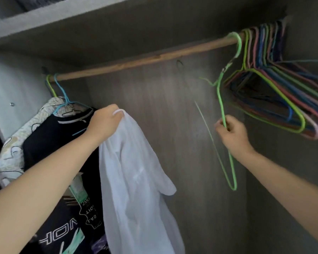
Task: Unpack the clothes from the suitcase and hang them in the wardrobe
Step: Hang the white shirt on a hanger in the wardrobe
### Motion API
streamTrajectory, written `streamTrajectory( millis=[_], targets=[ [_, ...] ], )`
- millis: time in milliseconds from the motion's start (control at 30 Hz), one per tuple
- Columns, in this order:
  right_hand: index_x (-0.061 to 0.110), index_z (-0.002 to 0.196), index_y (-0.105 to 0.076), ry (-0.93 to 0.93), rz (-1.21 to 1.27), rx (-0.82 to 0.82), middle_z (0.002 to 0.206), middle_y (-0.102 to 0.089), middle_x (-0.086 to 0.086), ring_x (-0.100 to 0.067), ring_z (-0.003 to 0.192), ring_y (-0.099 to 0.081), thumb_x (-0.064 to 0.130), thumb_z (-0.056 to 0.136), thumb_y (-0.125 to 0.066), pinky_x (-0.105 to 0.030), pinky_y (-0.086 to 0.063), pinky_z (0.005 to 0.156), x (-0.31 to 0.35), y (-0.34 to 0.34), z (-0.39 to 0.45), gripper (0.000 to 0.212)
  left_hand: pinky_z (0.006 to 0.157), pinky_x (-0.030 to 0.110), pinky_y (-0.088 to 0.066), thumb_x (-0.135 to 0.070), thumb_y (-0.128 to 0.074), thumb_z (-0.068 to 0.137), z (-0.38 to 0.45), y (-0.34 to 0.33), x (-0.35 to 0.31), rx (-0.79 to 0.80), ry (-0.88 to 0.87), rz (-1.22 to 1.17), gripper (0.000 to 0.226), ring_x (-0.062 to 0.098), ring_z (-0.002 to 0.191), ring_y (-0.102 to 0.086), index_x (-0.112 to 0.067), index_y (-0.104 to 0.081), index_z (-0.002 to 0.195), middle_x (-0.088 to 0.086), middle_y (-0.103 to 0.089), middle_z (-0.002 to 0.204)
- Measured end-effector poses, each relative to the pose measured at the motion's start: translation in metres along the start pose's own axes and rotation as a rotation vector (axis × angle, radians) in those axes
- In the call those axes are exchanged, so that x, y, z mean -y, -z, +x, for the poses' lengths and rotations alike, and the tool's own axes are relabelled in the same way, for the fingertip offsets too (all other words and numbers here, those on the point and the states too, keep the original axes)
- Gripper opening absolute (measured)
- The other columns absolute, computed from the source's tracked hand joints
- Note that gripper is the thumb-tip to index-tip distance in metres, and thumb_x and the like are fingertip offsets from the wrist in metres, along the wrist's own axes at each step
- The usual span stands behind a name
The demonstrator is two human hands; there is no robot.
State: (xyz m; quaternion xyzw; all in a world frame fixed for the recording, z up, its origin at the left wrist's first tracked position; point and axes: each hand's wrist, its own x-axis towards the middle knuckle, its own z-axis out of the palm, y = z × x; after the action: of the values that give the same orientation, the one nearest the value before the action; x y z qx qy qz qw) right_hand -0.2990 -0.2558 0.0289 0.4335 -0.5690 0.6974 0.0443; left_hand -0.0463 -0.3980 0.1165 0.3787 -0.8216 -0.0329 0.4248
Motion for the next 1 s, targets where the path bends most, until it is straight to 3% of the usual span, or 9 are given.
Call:
streamTrajectory(
  millis=[167, 233, 367, 500, 567, 667, 733, 833, 1000],
  targets=[
    [0.02, 0.07, -0.047, -0.286, 0.313, 0.155, 0.027, -0.036, 0.004, -0.002, 0.021, -0.028, 0.004, 0.089, -0.053, -0.01, -0.019, 0.027, 0.0, -0.028, -0.008, 0.026, 0.07, 0.034, -0.035, -0.019, -0.041, 0.095, -0.003, 0.004, 0.008, -0.124, 0.025, -0.014, 0.023, 0.03, 0.087, -0.053, -0.003, -0.054, 0.088, 0.02, -0.056, 0.088],
    [0.015, 0.069, -0.05, -0.35, 0.34, 0.274, 0.024, -0.03, 0.005, -0.002, 0.019, -0.022, 0.014, 0.094, -0.046, -0.008, -0.015, 0.027, 0.004, -0.034, -0.009, 0.026, 0.069, 0.039, -0.041, -0.025, -0.038, 0.096, -0.004, 0.003, 0.016, -0.075, 0.021, 0.216, 0.027, 0.036, 0.087, -0.055, -0.004, -0.054, 0.092, 0.024, -0.058, 0.089],
    [0.008, 0.067, -0.053, -0.3, 0.347, 0.484, 0.027, -0.023, 0.007, 0.002, 0.024, -0.015, 0.017, 0.098, -0.035, -0.006, -0.013, 0.032, 0.009, -0.032, -0.003, 0.038, 0.055, 0.033, -0.03, -0.029, -0.03, 0.1, -0.01, 0.001, 0.026, 0.051, -0.124, 0.778, 0.031, 0.035, 0.076, -0.056, -0.003, -0.047, 0.103, 0.02, -0.057, 0.083],
    [0.01, 0.06, -0.054, -0.19, 0.31, 0.446, 0.024, -0.024, 0.002, -0.001, 0.022, -0.017, 0.017, 0.099, -0.031, -0.007, -0.016, 0.029, 0.015, -0.033, 0.009, 0.046, 0.045, 0.028, -0.023, -0.024, -0.032, 0.101, -0.016, 0.006, 0.039, 0.163, -0.095, 1.021, 0.026, 0.031, 0.071, -0.053, -0.005, -0.046, 0.113, 0.016, -0.059, 0.086],
    [0.013, 0.046, -0.061, -0.212, 0.399, 0.468, 0.024, -0.025, 0.003, 0.0, 0.022, -0.017, 0.023, 0.095, -0.039, -0.005, -0.017, 0.03, 0.017, -0.032, 0.016, 0.054, 0.048, 0.028, -0.027, -0.02, -0.033, 0.101, -0.019, 0.009, 0.043, 0.222, -0.036, 1.06, 0.024, 0.032, 0.078, -0.056, -0.004, -0.048, 0.112, 0.015, -0.059, 0.091],
    [0.012, 0.047, -0.064, -0.272, 0.463, 0.655, 0.026, -0.023, 0.006, 0.0, 0.023, -0.016, 0.039, 0.077, -0.054, -0.004, -0.018, 0.033, 0.022, -0.03, 0.019, 0.042, 0.062, 0.032, -0.033, -0.019, -0.033, 0.1, -0.024, 0.011, 0.045, 0.237, 0.048, 1.057, 0.028, 0.035, 0.095, -0.058, -0.002, -0.053, 0.11, 0.018, -0.06, 0.106],
    [0.006, 0.057, -0.058, -0.279, 0.342, 0.78, 0.028, -0.023, 0.008, -0.001, 0.024, -0.016, 0.025, 0.092, -0.042, -0.005, -0.016, 0.034, 0.02, -0.034, 0.015, 0.044, 0.065, 0.033, -0.034, -0.025, -0.034, 0.1, -0.028, 0.011, 0.043, 0.219, 0.077, 1.056, 0.033, 0.038, 0.099, -0.058, 0.0, -0.052, 0.11, 0.02, -0.06, 0.109],
    [0.005, 0.065, -0.053, -0.229, 0.172, 0.914, 0.032, -0.023, 0.01, -0.001, 0.029, -0.016, 0.02, 0.097, -0.036, -0.009, -0.014, 0.036, 0.018, -0.045, 0.004, 0.039, 0.07, 0.034, -0.036, -0.032, -0.033, 0.1, -0.034, 0.012, 0.034, 0.203, 0.161, 0.953, 0.04, 0.038, 0.101, -0.056, 0.0, -0.054, 0.109, 0.021, -0.059, 0.111],
    [0.006, 0.067, -0.052, -0.245, 0.168, 0.897, 0.03, -0.023, 0.009, -0.002, 0.027, -0.015, 0.021, 0.098, -0.036, -0.009, -0.014, 0.037, 0.022, -0.052, -0.002, 0.038, 0.071, 0.032, -0.035, -0.029, -0.035, 0.099, -0.045, -0.006, 0.009, 0.187, 0.177, 0.831, 0.035, 0.036, 0.102, -0.055, -0.002, -0.056, 0.1, 0.018, -0.058, 0.11]
  ],
)
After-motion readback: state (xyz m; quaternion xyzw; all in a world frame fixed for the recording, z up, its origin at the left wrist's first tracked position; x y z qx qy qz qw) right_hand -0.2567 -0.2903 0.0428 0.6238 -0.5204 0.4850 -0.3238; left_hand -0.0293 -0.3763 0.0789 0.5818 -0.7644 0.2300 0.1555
